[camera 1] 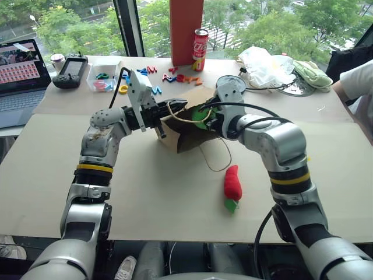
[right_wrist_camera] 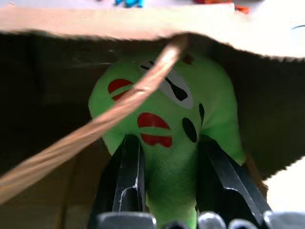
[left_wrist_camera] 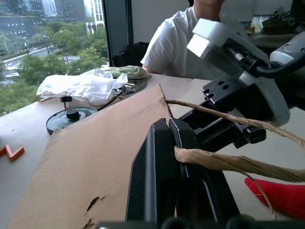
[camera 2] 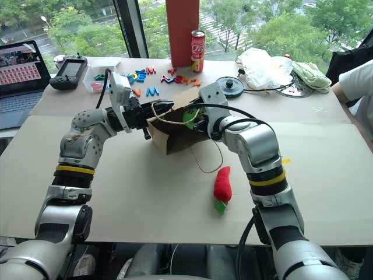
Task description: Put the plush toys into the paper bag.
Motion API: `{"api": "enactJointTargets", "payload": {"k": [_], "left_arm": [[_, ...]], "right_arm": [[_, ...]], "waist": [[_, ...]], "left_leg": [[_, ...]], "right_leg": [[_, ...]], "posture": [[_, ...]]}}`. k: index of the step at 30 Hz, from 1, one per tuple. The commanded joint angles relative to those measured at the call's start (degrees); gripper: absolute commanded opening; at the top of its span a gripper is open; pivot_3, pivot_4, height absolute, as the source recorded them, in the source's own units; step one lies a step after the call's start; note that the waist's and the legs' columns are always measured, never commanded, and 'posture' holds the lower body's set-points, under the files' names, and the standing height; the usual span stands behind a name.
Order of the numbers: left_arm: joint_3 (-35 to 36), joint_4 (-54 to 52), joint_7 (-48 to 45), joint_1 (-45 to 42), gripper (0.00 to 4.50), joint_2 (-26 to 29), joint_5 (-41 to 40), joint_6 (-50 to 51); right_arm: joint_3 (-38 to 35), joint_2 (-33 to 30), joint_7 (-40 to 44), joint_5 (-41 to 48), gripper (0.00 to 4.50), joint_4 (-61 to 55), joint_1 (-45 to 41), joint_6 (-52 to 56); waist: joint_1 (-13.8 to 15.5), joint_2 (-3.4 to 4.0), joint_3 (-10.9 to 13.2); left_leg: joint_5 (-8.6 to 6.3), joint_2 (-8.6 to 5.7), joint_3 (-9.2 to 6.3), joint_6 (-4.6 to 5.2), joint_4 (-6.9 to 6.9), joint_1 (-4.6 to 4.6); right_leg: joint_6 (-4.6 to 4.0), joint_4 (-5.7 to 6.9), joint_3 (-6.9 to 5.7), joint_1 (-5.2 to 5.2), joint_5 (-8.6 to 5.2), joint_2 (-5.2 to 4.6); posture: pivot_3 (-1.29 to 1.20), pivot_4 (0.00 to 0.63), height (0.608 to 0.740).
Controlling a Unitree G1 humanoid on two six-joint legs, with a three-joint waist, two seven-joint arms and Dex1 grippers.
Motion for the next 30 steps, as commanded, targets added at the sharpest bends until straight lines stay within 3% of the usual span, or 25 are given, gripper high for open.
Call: {"api": "enactJointTargets", "payload": {"k": [1, 2, 5, 12, 18, 22, 27, 30], "left_arm": [[0.27, -2.22, -0.34, -0.67, 0.0, 0.22, -0.59, -0.66], [0.3, -2.21, -0.39, -0.68, 0.0, 0.26, -0.58, -0.65], [0.33, -2.16, -0.41, -0.66, 0.0, 0.34, -0.46, -0.63], [0.31, -1.95, -0.1, -0.58, 0.0, 0.22, -0.29, -0.63], [0.42, -1.87, 0.27, -0.39, 0.0, 0.24, -0.17, -0.71], [0.52, -1.73, 0.24, -0.3, 0.0, 0.5, -0.22, -0.8], [0.65, -1.15, 0.14, -0.38, 0.0, 0.8, -0.15, -1.02], [0.6, -0.93, 0.08, -0.47, 0.0, 0.82, -0.15, -1.05]], "right_arm": [[-2.35, 1.68, -2.65, -2.46, 1.47, 0.36, -0.76, -3.3], [-2.62, 2.09, -3.01, -2.83, 1.47, 0.45, -0.71, -3.5], [-4.27, 3.41, -4.44, -3.51, 2.22, 0.21, -0.69, -3.92], [-8.24, 5.27, -3.0, -0.42, 4.47, -6.28, -0.51, 0.15], [-12.44, -0.99, 4.31, 6.81, 4.47, -21.93, 3.57, 11.52], [-15.82, -10.5, 10.93, 11.48, 4.47, -29.91, 8.04, 15.06], [-14.76, -27.88, 22.43, 14.19, 4.47, -37.42, 17.76, 7.85], [-9.32, -38.0, 28.05, 10.43, 4.47, -39.58, 23.35, -1.57]], "waist": [[-0.04, 0.0, 0.0], [-0.08, 0.01, 0.0], [-0.1, 0.01, 0.0], [-0.17, 0.02, 0.01], [0.14, 0.02, 0.01], [0.28, 0.02, 0.01], [0.25, 0.02, 0.01], [-0.21, 0.03, 0.02]], "left_leg": [[0.0, 0.0, 0.0, 0.0, 0.0, -0.02], [0.0, 0.01, 0.0, 0.0, 0.0, -0.03], [0.0, 0.03, -0.02, 0.0, -0.03, -0.04], [0.0, 0.03, -0.02, 0.0, -0.03, -0.04], [0.0, 0.07, -0.07, 0.0, -0.04, -0.06], [0.0, 0.03, -0.09, 0.0, -0.01, -0.14], [-0.01, -0.04, -0.14, 0.02, -0.03, -0.14], [-0.03, -0.05, -0.12, 0.04, -0.03, -0.09]], "right_leg": [[0.0, 0.0, 0.0, -0.02, 0.0, 0.0], [0.0, 0.0, 0.0, -0.03, 0.0, 0.0], [0.0, 0.0, -0.02, -0.05, 0.0, 0.02], [0.0, 0.01, -0.02, -0.04, 0.0, 0.02], [0.0, -0.01, -0.06, -0.01, 0.0, -0.01], [0.01, -0.1, -0.08, -0.01, 0.0, -0.05], [0.01, -0.3, -0.09, 0.01, 0.0, -0.02], [0.03, -0.42, -0.01, -0.01, -0.01, -0.01]], "posture": [[0.0, 0.15, 0.739], [0.0, 0.15, 0.739], [0.0, 0.15, 0.739], [0.0, 0.15, 0.739], [0.0, 0.15, 0.739], [0.0, 0.15, 0.739], [0.0, 0.15, 0.739], [0.0, 0.15, 0.739]]}}
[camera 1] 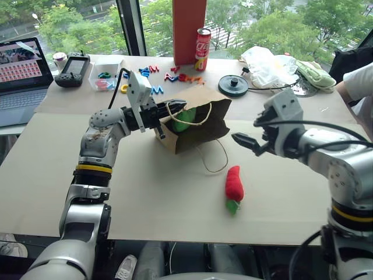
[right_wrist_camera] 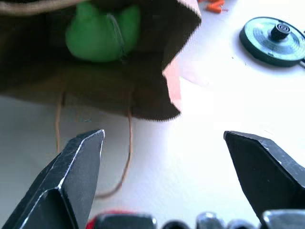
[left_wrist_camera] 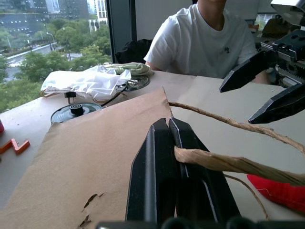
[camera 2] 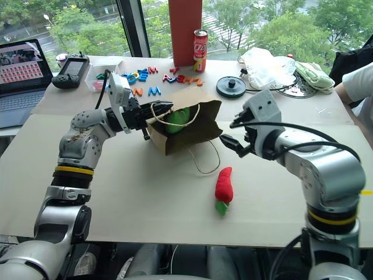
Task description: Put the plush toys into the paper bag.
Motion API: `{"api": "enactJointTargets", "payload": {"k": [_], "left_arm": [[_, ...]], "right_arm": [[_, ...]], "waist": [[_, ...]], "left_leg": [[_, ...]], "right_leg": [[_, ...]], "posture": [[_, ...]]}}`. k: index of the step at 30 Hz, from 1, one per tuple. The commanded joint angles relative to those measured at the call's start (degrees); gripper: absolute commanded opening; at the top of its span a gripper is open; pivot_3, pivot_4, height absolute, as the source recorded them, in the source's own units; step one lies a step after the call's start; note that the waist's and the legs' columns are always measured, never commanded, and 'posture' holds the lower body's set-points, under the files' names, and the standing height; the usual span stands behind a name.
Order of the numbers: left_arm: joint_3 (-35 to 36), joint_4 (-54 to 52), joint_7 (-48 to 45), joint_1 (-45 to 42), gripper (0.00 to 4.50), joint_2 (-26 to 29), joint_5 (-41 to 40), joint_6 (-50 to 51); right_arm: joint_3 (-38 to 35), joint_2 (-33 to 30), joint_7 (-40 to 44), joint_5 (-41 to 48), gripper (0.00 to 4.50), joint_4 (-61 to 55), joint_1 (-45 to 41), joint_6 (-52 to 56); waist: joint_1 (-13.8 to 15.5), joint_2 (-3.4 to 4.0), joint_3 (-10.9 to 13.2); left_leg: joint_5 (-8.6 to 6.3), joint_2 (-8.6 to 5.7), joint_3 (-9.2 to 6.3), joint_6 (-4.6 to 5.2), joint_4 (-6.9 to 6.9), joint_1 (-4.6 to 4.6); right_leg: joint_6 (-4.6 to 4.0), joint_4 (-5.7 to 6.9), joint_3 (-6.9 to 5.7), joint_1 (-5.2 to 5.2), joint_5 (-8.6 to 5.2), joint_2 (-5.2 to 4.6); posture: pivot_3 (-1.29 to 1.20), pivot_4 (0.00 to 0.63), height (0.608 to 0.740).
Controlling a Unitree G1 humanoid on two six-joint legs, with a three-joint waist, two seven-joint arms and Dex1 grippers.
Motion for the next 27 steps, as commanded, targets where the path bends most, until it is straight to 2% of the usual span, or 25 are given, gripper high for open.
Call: {"api": "enactJointTargets", "payload": {"k": [1, 5, 10, 19, 27], "left_arm": [[0.35, -1.08, -0.22, -0.97, 0.0, 0.08, -0.24, -1.14], [0.26, -1.0, -0.36, -1.05, 0.0, -0.03, -0.26, -1.11], [0.31, -1.71, -0.27, -0.74, 0.0, 0.1, -0.34, -0.75], [0.39, -2.52, 0.06, -0.16, 0.0, 0.46, -0.35, -0.33], [0.39, -2.69, 0.29, -0.16, 0.0, 0.55, -0.41, -0.16]], "right_arm": [[6.24, -10.64, 7.68, -4.34, 4.47, -4.76, 5.02, -13.82], [14.93, -17.28, 11.0, -12.88, 4.47, -2.31, 8.55, -26.41], [23.03, -20.4, 14.63, -21.46, 4.47, 0.22, 10.07, -36.42], [26.36, -16.23, 20.9, -23.09, 4.47, -1.93, 10.42, -42.62], [28.34, -10.78, 22.07, -24.38, 4.47, -2.59, 10.05, -37.23]], "waist": [[-0.28, 0.0, 0.01], [-0.35, -0.01, 0.02], [0.06, -0.01, 0.02], [0.21, -0.01, 0.02], [0.22, -0.01, 0.02]], "left_leg": [[0.0, 0.0, 0.0, 0.0, -0.01, 0.06], [0.0, 0.09, 0.01, 0.0, 0.03, 0.25], [0.02, 0.05, 0.08, 0.01, 0.12, 0.26], [0.02, 0.05, 0.08, 0.01, 0.12, 0.22], [0.02, 0.07, 0.06, 0.01, 0.17, 0.25]], "right_leg": [[0.01, 0.01, 0.02, 0.03, -0.01, 0.0], [0.01, 0.03, 0.07, 0.14, -0.01, 0.11], [0.01, 0.09, 0.13, 0.13, -0.02, 0.07], [0.01, 0.06, 0.1, 0.13, -0.02, 0.07], [0.01, 0.11, 0.09, 0.15, -0.02, 0.09]], "posture": [[0.0, 0.15, 0.739], [0.0, 0.15, 0.739], [0.0, 0.15, 0.739], [0.0, 0.15, 0.739], [0.0, 0.15, 0.739]]}}
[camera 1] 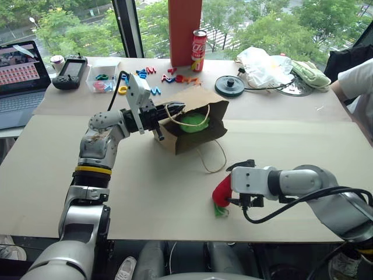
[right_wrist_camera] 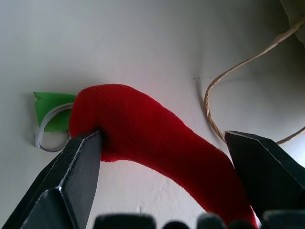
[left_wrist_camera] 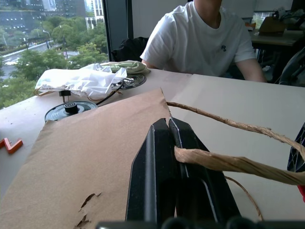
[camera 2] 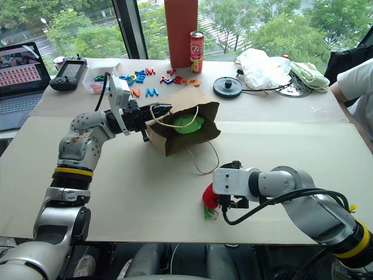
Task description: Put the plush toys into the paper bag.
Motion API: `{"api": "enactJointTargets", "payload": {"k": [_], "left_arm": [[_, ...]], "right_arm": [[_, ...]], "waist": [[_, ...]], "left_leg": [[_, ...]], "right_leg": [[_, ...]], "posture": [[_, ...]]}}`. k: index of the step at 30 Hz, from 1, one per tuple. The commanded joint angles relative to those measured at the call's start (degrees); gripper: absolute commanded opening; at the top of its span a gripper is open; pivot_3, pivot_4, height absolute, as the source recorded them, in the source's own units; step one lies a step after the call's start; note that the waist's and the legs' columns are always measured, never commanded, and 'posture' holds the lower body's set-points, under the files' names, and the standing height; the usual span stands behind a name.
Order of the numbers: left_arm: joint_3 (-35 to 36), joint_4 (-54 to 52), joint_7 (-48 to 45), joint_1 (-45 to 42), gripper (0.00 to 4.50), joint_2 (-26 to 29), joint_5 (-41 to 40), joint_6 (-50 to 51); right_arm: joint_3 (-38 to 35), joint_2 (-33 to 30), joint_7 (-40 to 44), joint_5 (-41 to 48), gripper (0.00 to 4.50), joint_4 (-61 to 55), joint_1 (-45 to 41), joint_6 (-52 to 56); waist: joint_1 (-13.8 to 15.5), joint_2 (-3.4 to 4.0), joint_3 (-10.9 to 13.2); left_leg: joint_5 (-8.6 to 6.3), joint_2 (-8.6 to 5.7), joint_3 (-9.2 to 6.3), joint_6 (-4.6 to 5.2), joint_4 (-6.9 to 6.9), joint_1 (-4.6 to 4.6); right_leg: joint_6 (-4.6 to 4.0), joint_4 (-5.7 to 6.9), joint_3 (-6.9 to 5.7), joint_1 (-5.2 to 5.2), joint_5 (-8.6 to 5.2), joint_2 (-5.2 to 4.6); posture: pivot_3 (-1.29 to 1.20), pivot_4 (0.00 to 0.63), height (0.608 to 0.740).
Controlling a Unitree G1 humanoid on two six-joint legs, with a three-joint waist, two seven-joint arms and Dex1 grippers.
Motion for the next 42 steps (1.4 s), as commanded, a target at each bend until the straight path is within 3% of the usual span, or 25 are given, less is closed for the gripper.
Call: {"api": "enactJointTargets", "payload": {"k": [1, 4, 11, 15, 22, 26, 28, 42], "left_arm": [[0.62, -2.53, 0.21, -0.76, 0.0, 0.62, -0.42, -0.32], [0.61, -2.54, 0.33, -0.7, 0.0, 0.6, -0.36, -0.38], [0.4, -2.21, 0.5, -0.83, 0.0, 0.28, -0.24, -0.64], [0.36, -2.06, 0.47, -0.94, 0.0, 0.29, -0.25, -0.68], [0.36, -1.86, 0.52, -1.22, 0.0, 0.21, -0.32, -0.47], [0.36, -1.85, 0.39, -1.23, 0.0, 0.29, -0.37, -0.39], [0.35, -1.99, 0.4, -1.23, 0.0, 0.3, -0.41, -0.3], [0.05, -2.54, 0.44, -1.52, 0.0, -0.1, -0.57, 0.21]], "right_arm": [[0.1, 1.25, 0.52, -0.25, 4.47, -1.53, -0.23, 3.48], [0.48, -0.38, 1.28, -2.12, 3.73, -0.8, 1.12, 3.94], [-1.51, -1.56, 2.02, -1.98, 1.23, -0.89, 2.85, 5.7], [-3.35, 0.04, 1.23, -0.74, 0.03, -1.3, 2.35, 6.59], [-13.28, 10.13, -5.5, 2.91, 0.03, 2.04, -6.01, 14.72], [-14.05, 13.9, -9.32, 2.41, 0.03, 3.57, -10.97, 18.36], [-12.34, 14.76, -11.17, 0.93, 0.03, 5.13, -12.88, 18.76], [2.54, 37.04, -25.83, -8.47, 0.03, 24.08, -28.02, 18.99]], "waist": [[0.03, 0.0, 0.0], [0.08, 0.0, 0.0], [-0.01, 0.0, 0.0], [-0.02, 0.0, 0.0], [-0.04, 0.0, 0.0], [0.09, 0.0, 0.0], [0.34, 0.0, 0.0], [-0.11, 0.02, -0.01]], "left_leg": [[0.0, 0.0, 0.0, 0.0, 0.0, 0.0], [0.0, -0.01, 0.0, 0.0, 0.01, 0.0], [0.0, 0.0, 0.01, 0.0, 0.01, 0.01], [0.0, 0.0, 0.0, 0.0, 0.02, 0.02], [0.0, -0.01, 0.0, 0.0, 0.08, 0.01], [0.01, -0.01, -0.02, -0.01, 0.06, 0.01], [0.01, -0.02, -0.02, -0.01, 0.04, -0.02], [0.01, -0.01, 0.03, -0.01, 0.02, -0.06]], "right_leg": [[0.0, 0.0, 0.0, 0.0, 0.0, 0.0], [0.0, 0.0, -0.01, 0.01, 0.0, -0.01], [0.0, 0.01, 0.0, 0.01, 0.0, -0.01], [0.0, 0.03, 0.0, 0.01, 0.0, 0.01], [-0.01, 0.05, 0.01, 0.01, 0.01, 0.0], [-0.01, 0.1, -0.02, 0.0, 0.01, 0.0], [-0.02, 0.09, -0.03, -0.01, 0.01, 0.0], [-0.03, 0.36, -0.02, -0.1, 0.02, -0.02]], "posture": [[0.0, 0.15, 0.739], [0.0, 0.15, 0.739], [0.0, 0.15, 0.739], [0.0, 0.15, 0.739], [0.0, 0.15, 0.739], [0.0, 0.15, 0.739], [0.0, 0.15, 0.739], [0.0, 0.15, 0.739]]}}
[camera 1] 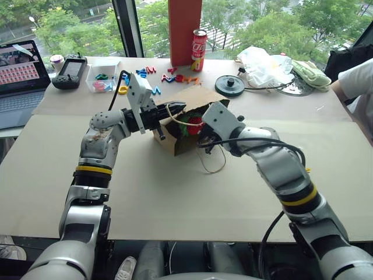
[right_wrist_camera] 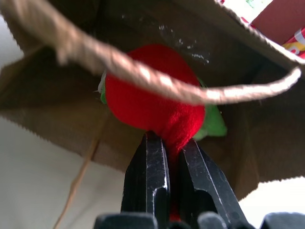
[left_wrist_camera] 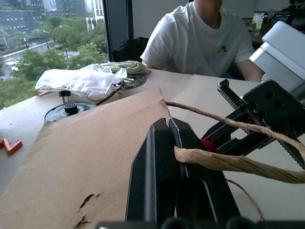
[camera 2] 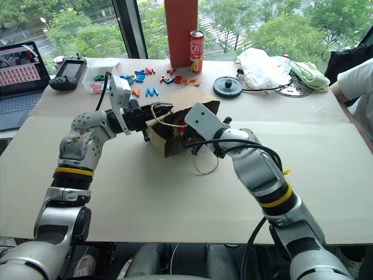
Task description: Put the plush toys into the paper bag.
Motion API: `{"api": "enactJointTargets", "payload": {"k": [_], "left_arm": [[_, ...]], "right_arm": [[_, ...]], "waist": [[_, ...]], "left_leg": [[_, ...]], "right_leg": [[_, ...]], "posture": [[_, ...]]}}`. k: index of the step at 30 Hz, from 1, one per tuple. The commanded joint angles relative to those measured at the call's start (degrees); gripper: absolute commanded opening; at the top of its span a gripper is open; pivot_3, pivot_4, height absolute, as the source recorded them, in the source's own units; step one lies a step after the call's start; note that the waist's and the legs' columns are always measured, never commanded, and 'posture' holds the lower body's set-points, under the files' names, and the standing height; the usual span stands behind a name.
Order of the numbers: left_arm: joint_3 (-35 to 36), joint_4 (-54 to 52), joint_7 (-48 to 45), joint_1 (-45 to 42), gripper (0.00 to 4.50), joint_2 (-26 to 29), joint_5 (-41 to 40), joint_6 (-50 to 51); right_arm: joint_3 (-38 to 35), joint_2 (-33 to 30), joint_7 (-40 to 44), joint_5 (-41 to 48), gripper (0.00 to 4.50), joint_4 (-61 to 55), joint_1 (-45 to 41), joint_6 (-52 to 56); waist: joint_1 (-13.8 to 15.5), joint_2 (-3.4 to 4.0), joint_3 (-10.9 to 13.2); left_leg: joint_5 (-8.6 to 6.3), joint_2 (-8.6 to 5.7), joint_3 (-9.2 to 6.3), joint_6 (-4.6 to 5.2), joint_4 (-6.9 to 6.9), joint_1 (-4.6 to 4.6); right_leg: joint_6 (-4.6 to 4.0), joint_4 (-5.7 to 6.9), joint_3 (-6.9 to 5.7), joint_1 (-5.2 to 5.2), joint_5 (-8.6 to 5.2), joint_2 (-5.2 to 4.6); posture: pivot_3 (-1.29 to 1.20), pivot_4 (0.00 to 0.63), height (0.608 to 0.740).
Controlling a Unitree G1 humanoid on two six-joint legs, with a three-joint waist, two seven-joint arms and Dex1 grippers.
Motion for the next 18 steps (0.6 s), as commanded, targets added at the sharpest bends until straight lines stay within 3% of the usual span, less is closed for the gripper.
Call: {"api": "enactJointTargets", "payload": {"k": [1, 5, 7, 9, 14, 18], "left_arm": [[0.23, -2.11, -0.05, -1.32, 0.0, 0.12, -0.53, -0.06], [0.13, -2.17, -0.07, -1.22, 0.0, 0.02, -0.5, -0.07], [0.15, -2.25, 0.01, -1.15, 0.0, -0.02, -0.53, -0.01], [0.15, -2.32, 0.05, -1.08, 0.0, -0.04, -0.53, 0.01], [0.15, -2.24, 0.02, -1.0, 0.0, 0.02, -0.49, -0.09], [0.16, -2.28, 0.03, -0.9, 0.0, 0.06, -0.46, -0.13]], "right_arm": [[1.91, 3.86, -2.52, -2.0, 0.03, 2.13, -2.65, -1.28], [1.89, 7.34, -3.02, -1.97, 0.03, 3.52, -3.07, -1.23], [0.83, 8.52, -3.1, -1.48, 0.87, 3.73, -2.61, -0.85], [-0.15, 8.96, -2.84, -0.96, 1.36, 3.43, -2.08, -0.03], [-2.03, 8.41, -2.34, -0.55, 3.08, 2.42, -1.84, 3.21], [-3.89, 7.15, -1.52, 0.49, 3.08, -0.45, -1.69, 6.15]], "waist": [[0.0, 0.0, 0.0], [0.08, 0.0, 0.0], [0.11, 0.0, 0.0], [0.06, 0.0, 0.0], [-0.01, 0.0, 0.0], [-0.01, 0.0, 0.0]], "left_leg": [[0.0, 0.0, 0.0, 0.0, 0.0, 0.0], [0.0, 0.0, -0.02, 0.0, -0.02, -0.05], [0.0, -0.01, -0.03, 0.0, -0.02, -0.06], [0.0, -0.02, -0.03, 0.0, -0.02, -0.07], [0.0, 0.0, -0.03, 0.0, -0.03, -0.05], [0.0, 0.0, -0.03, 0.0, -0.05, -0.05]], "right_leg": [[0.0, 0.0, -0.01, 0.01, 0.0, 0.0], [0.0, 0.02, -0.06, 0.01, 0.0, -0.01], [0.0, 0.01, -0.08, 0.02, 0.0, -0.04], [0.0, 0.01, -0.08, 0.02, 0.0, -0.04], [0.0, 0.02, -0.09, 0.01, 0.0, -0.02], [0.0, 0.02, -0.09, 0.01, 0.0, -0.02]], "posture": [[0.0, 0.15, 0.739], [0.0, 0.15, 0.739], [0.0, 0.15, 0.739], [0.0, 0.15, 0.739], [0.0, 0.15, 0.739], [0.0, 0.15, 0.739]]}}
